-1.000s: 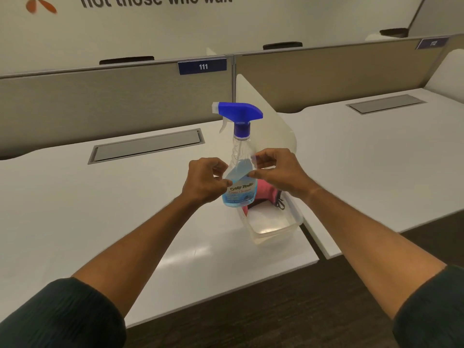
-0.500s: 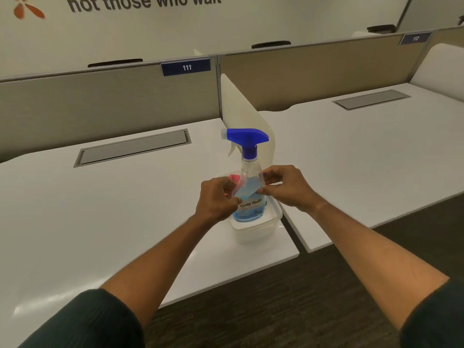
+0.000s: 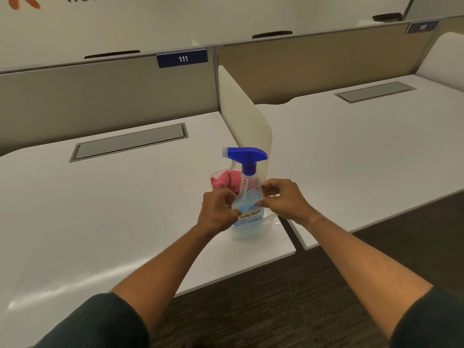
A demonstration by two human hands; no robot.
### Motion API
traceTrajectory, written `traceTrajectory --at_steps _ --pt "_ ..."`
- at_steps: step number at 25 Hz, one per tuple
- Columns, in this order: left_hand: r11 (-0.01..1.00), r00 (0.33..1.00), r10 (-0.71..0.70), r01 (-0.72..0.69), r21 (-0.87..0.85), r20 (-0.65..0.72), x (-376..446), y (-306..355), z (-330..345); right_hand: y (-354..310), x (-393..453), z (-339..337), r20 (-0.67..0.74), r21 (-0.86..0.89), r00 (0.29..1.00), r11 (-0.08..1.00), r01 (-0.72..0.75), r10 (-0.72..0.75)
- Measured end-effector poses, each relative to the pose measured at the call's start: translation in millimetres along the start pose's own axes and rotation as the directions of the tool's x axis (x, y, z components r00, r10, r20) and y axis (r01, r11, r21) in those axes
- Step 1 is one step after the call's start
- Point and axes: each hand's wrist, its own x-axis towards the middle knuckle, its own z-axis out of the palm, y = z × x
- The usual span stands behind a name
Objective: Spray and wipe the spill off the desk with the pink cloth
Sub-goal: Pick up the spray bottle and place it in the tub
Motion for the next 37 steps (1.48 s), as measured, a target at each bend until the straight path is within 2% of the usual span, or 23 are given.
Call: traceTrajectory --at_steps 11,17,19,22,26,31,34,37 --pt "1.0 1.0 -0.02 0.02 -0.023 0.013 3 -3 3 3 4 4 0.002 -0.039 1.0 0.999 0.018 -0.018" --pt "0.989 0.99 0.143 -0.143 0.022 -0.019 -7 -5 2 5 -15 18 -0.098 -0.078 0.974 0.977 0.197 -0.204" --pt "0.977 0.98 0.198 -0.196 0.083 -0.015 -14 -8 -1 8 -21 24 -0.104 -0.12 0.962 0.963 0.24 -0.253" --pt "0.961 0.983 0.184 -0.186 0.205 0.029 -23 -15 -7 13 -27 33 -0.104 -0.195 0.955 0.947 0.254 -0.277" --pt "0.929 0.979 0.204 -0.195 0.313 0.006 -34 -26 -15 19 -35 45 -0.201 -0.313 0.937 0.925 0.216 -0.287" --pt "0.827 0.984 0.177 -0.162 0.538 0.024 -38 -47 -20 19 -43 59 -0.248 -0.431 0.91 0.879 0.205 -0.334" --pt "0.804 0.988 0.151 -0.136 0.579 0.021 -42 -56 -27 14 -54 64 -0.277 -0.445 0.892 0.87 0.211 -0.358" --pt "0.784 0.987 0.162 -0.129 0.607 0.0 -49 -62 -39 10 -63 73 -0.284 -0.488 0.842 0.825 0.284 -0.458"
